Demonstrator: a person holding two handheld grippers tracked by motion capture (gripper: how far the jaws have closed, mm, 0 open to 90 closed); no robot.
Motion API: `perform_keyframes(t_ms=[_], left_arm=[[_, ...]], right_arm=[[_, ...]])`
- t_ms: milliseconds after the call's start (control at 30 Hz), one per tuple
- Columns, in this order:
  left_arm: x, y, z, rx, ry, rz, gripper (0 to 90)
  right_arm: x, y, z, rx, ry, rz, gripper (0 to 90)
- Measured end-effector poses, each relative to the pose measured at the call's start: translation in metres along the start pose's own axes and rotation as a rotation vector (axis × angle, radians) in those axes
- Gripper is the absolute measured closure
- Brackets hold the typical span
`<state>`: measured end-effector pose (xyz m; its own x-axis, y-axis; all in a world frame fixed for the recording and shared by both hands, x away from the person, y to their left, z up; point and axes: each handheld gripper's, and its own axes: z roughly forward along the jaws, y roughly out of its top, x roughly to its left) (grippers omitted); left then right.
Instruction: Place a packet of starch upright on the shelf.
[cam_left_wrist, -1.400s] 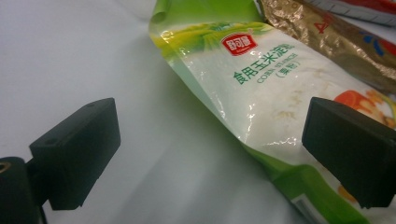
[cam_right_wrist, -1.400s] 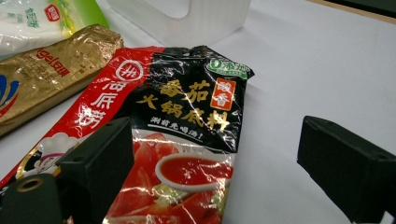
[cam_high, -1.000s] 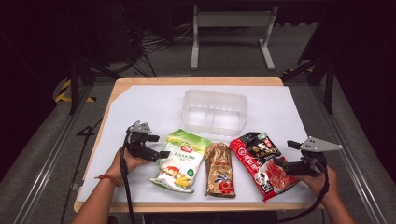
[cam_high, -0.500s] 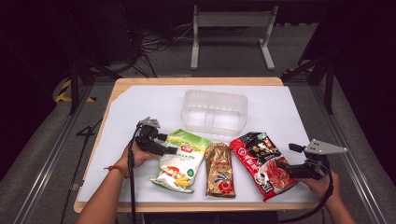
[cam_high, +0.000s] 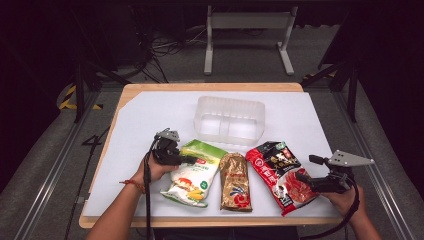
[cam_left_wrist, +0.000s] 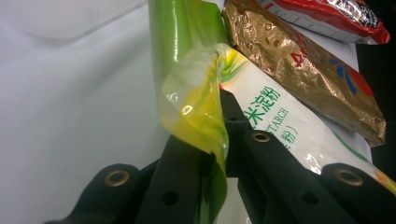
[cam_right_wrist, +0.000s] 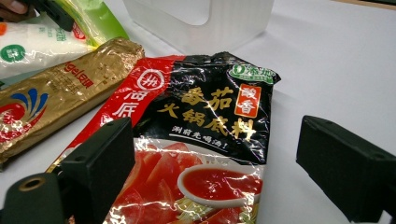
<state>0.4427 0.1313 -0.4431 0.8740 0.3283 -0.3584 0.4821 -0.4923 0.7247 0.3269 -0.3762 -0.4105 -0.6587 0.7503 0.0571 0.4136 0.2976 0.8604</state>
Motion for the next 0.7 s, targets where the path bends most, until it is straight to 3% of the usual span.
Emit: perform_keyframes(t_ms=[400,633,700], left_arm=[[-0.009,-0.005,-0.010,-0.028,0.082,0.010,89.9],[-0.019,-0.005,-0.027,-0.104,0.107,0.031,90.0],[-0.021,-0.005,-0.032,-0.128,0.109,0.018,90.0]], right_arm=[[0.001,-0.001,0.000,-0.010,-0.006,-0.002,12.5],[-0.001,0.001,0.000,-0.015,-0.015,0.003,12.9],[-0.001,0.001,0.002,-0.013,-0.013,0.002,12.9]])
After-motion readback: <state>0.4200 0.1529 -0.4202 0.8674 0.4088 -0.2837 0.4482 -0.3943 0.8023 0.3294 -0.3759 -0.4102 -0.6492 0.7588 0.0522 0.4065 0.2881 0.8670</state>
